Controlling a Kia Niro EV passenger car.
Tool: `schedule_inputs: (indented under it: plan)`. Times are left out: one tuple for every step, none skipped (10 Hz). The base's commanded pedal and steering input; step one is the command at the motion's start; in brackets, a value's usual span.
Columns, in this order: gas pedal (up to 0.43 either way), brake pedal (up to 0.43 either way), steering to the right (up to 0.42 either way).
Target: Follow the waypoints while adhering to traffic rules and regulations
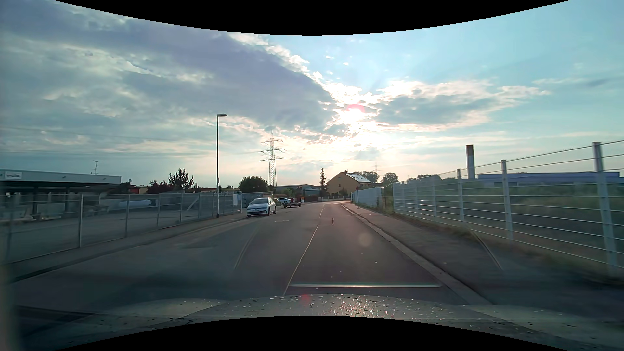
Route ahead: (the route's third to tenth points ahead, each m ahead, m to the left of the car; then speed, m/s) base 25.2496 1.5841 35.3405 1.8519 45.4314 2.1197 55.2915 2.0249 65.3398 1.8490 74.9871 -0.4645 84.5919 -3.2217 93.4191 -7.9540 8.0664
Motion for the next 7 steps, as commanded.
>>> schedule_inputs:
  plan:
    - [0.028, 0.000, -0.005]
    - [0.028, 0.000, -0.005]
    - [0.020, 0.000, -0.005]
    - [0.020, 0.000, -0.005]
    - [0.020, 0.000, -0.005]
    - [0.020, 0.000, -0.005]
    - [0.020, 0.000, -0.005]
